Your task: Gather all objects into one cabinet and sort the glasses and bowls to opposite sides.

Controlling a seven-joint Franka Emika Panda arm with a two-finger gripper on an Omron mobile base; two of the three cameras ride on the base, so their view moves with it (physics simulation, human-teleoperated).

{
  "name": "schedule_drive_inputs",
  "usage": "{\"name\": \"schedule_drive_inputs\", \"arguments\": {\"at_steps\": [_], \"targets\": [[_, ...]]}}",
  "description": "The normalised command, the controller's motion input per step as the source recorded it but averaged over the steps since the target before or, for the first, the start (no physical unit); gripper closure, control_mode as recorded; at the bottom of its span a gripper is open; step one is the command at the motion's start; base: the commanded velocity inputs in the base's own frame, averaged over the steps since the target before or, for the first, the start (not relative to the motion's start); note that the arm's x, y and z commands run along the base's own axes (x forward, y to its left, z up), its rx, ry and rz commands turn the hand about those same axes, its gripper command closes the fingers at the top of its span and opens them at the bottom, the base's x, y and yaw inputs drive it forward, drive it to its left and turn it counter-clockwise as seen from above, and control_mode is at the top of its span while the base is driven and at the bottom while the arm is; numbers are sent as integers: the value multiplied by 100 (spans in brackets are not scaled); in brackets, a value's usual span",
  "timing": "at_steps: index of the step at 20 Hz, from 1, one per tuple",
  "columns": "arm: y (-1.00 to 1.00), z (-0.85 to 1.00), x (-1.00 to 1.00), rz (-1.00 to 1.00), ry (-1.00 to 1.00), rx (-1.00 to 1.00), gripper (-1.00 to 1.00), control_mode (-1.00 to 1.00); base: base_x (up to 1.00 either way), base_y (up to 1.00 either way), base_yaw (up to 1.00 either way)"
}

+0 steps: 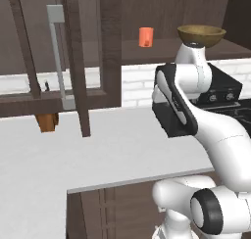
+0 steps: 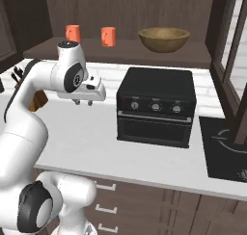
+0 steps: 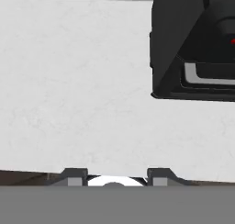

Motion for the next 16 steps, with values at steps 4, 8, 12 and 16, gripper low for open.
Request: {"name": "schedule_drive_inputs", "arguments": {"at_steps": [4,8,12,16], "targets": [[0,0,0,0,0,0,-100,100,0,0,0],[0,0,0,0,0,0,-100,100,-57,-16,2],[0,0,0,0,0,0,-100,100,-100,-45,3],[0,0,0,0,0,0,-100,100,-100,-50,10]]}}
